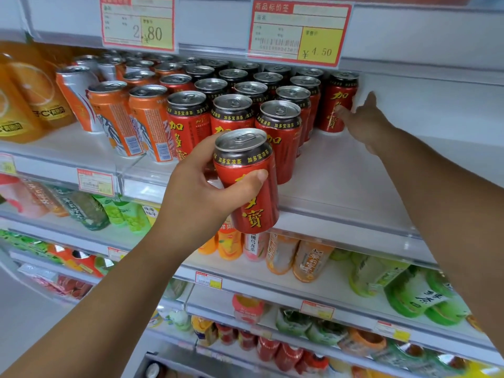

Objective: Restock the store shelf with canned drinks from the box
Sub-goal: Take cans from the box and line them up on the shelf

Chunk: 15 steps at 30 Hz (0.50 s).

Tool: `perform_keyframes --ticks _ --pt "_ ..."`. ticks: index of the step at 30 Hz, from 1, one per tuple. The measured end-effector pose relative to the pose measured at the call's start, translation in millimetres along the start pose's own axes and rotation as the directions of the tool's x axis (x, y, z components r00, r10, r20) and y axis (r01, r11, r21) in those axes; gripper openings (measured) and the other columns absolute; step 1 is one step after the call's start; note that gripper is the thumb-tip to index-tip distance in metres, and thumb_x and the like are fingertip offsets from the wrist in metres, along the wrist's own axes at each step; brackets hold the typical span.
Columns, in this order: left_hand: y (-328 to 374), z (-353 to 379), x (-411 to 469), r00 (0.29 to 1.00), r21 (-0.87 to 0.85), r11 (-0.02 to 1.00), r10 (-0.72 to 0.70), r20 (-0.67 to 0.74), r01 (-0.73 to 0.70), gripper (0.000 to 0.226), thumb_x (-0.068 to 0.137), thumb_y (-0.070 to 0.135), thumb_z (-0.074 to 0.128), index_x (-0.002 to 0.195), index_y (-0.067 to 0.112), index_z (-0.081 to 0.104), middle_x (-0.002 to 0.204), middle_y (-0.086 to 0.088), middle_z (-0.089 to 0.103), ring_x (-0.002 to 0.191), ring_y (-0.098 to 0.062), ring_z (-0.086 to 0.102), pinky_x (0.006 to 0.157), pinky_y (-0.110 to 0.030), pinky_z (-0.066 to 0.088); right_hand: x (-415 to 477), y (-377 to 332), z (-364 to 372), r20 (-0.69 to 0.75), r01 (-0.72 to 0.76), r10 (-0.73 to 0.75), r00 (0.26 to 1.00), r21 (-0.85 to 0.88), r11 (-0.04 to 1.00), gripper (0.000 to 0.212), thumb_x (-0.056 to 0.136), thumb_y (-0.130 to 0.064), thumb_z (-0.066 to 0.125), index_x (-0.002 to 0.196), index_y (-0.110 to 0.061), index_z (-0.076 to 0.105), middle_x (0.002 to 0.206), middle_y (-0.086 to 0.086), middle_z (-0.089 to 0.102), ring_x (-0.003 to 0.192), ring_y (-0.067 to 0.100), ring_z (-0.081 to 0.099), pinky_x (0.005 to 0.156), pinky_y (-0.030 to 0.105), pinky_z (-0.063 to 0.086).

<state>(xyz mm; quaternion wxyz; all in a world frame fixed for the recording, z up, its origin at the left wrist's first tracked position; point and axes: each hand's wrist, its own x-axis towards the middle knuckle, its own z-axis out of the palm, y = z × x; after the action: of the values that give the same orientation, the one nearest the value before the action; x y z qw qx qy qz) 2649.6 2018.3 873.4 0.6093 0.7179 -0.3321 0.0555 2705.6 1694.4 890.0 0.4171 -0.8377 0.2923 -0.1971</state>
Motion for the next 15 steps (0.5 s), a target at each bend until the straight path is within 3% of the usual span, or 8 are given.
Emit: perform_keyframes --ticks 2,5,7,9,10,11,13,15 --pt "2.5 -0.2 3.0 1.0 -0.012 1.0 0.003 0.022 -0.003 0.042 0.075 0.036 0.076 0.115 0.036 0.062 0.104 0.024 0.068 0.094 0.001 0.064 0.078 -0.008 0.045 -28.0 -16.4 -10.0 -0.056 0.005 -0.009 0.998 -0.07 0.998 0.079 0.099 -0.037 0.049 0.154 -0.013 -0.002 0.156 0.012 0.028 0.138 0.028 0.036 0.094 0.028 0.035" --pt "7.4 3.0 8.5 0.999 -0.054 0.998 0.017 0.037 -0.015 0.043 0.077 0.029 0.075 0.118 0.029 0.063 0.105 0.02 0.069 0.095 0.0 0.064 0.078 -0.008 0.045 -91.8 -28.4 -19.6 -0.023 0.169 -0.171 0.985 -0.071 0.983 0.062 0.094 -0.03 0.057 0.148 -0.019 0.03 0.142 0.005 0.047 0.124 0.02 0.048 0.084 0.026 0.043" --pt "10.7 8.9 12.2 0.997 -0.097 0.994 0.049 0.052 -0.044 0.043 0.077 0.021 0.078 0.117 0.026 0.063 0.103 0.022 0.07 0.092 0.003 0.064 0.078 -0.008 0.045 -142.9 -24.1 -21.7 0.181 0.282 -0.291 0.939 0.075 0.956 0.064 0.087 -0.024 0.066 0.144 -0.03 0.039 0.137 -0.009 0.051 0.123 0.007 0.049 0.089 0.022 0.047" --pt "15.5 18.8 14.8 0.996 -0.138 0.989 0.068 0.062 -0.059 0.043 0.077 0.016 0.079 0.116 0.024 0.063 0.101 0.022 0.07 0.092 0.004 0.065 0.079 -0.01 0.046 -184.6 -27.2 -17.2 0.4 0.311 -0.393 0.828 0.255 0.916 0.081 0.076 -0.023 0.077 0.144 -0.039 0.035 0.14 -0.019 0.049 0.129 -0.002 0.044 0.106 0.024 0.038" --pt "18.1 24.6 16.0 0.995 -0.156 0.986 0.074 0.067 -0.063 0.045 0.076 0.017 0.08 0.117 0.022 0.063 0.102 0.019 0.071 0.094 0.002 0.066 0.081 -0.012 0.047 -197.9 -28.1 -15.1 0.434 0.331 -0.435 0.789 0.297 0.896 0.086 0.072 -0.025 0.081 0.142 -0.042 0.035 0.137 -0.023 0.051 0.127 -0.004 0.046 0.106 0.023 0.037" --pt "20.6 30.6 17.0 0.994 -0.167 0.984 0.079 0.078 -0.065 0.047 0.075 0.018 0.08 0.119 0.02 0.063 0.104 0.015 0.071 0.097 0.0 0.066 0.084 -0.015 0.049 -205.8 -27.6 -12.4 0.416 0.346 -0.455 0.787 0.312 0.885 0.085 0.07 -0.026 0.084 0.138 -0.045 0.037 0.13 -0.027 0.055 0.122 -0.006 0.05 0.102 0.02 0.041" --pt "24.9 41.0 18.7 0.99 -0.174 0.983 0.084 0.115 -0.063 0.053 0.074 0.018 0.082 0.123 0.017 0.062 0.108 0.01 0.071 0.101 -0.002 0.066 0.087 -0.018 0.05 -209.0 -27.2 -8.5 0.273 0.342 -0.418 0.867 0.284 0.896 0.072 0.068 -0.028 0.085 0.125 -0.046 0.046 0.116 -0.028 0.062 0.106 -0.009 0.059 0.09 0.016 0.05" --pt "24.6 45.9 20.5 0.985 -0.188 0.981 0.067 0.161 -0.036 0.059 0.077 0.016 0.081 0.13 0.017 0.057 0.113 0.011 0.069 0.105 0.0 0.064 0.09 -0.02 0.051 -202.8 -25.8 -8.8 0.157 0.33 -0.373 0.914 0.246 0.911 0.064 0.066 -0.029 0.085 0.12 -0.04 0.052 0.11 -0.023 0.066 0.1 -0.006 0.062 0.087 0.021 0.052"
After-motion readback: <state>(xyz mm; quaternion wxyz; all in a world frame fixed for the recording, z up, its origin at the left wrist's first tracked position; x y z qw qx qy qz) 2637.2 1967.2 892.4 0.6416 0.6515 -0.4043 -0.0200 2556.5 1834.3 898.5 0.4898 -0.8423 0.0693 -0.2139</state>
